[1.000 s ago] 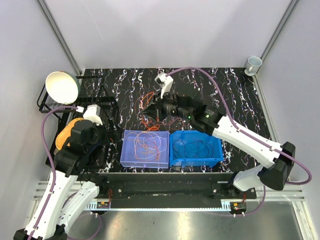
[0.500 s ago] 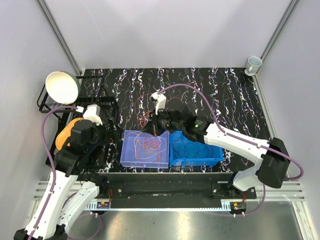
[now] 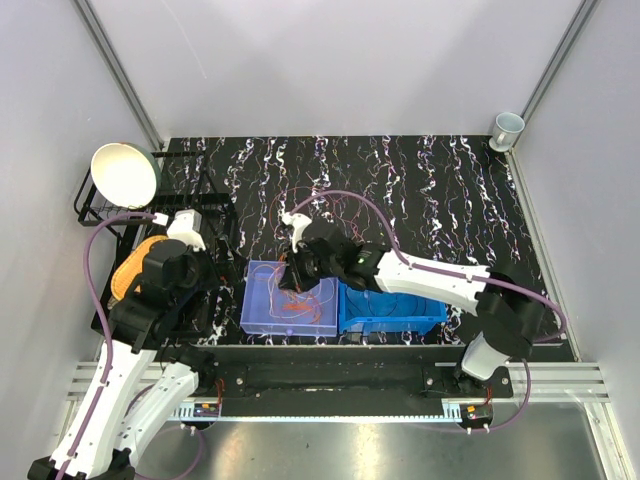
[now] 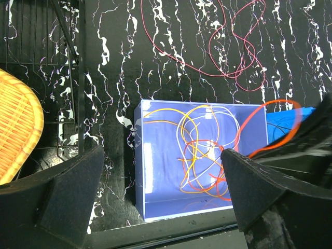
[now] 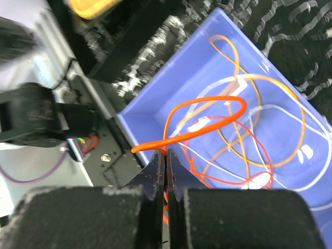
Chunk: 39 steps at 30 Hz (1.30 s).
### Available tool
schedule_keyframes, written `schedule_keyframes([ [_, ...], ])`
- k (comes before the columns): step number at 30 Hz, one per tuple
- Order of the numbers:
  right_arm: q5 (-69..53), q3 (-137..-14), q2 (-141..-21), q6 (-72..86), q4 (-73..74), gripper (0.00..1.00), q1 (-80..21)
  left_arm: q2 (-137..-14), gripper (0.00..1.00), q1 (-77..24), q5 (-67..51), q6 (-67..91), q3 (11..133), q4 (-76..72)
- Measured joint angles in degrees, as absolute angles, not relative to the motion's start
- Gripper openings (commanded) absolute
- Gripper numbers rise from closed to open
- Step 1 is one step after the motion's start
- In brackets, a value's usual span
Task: Untangle the cables
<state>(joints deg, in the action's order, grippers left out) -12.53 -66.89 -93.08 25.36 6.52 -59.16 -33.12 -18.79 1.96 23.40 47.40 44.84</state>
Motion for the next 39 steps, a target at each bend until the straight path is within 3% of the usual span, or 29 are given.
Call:
schedule_keyframes([
  [22, -2.39, -73.21, -102.21, 21.58, 23.33, 0.0, -60.38, -33.12, 0.99, -18.79, 1.96, 23.4, 47.35, 44.84],
  [26, -1.91, -74.72, -102.72, 21.02, 25.65, 0.16, -60.45, -33.12, 0.99, -18.79, 1.98, 23.4, 47.35, 44.84],
  [30, -0.05, -76.47, -102.96, 20.27, 28.71, 0.41, -60.55, -33.12, 0.99, -18.79, 1.98, 23.4, 47.35, 44.84],
  [39, 2.98, -81.56, -101.71, 18.7, 34.85, 0.5, -60.66, -33.12, 0.99, -18.79, 1.98, 23.4, 47.31, 44.84],
])
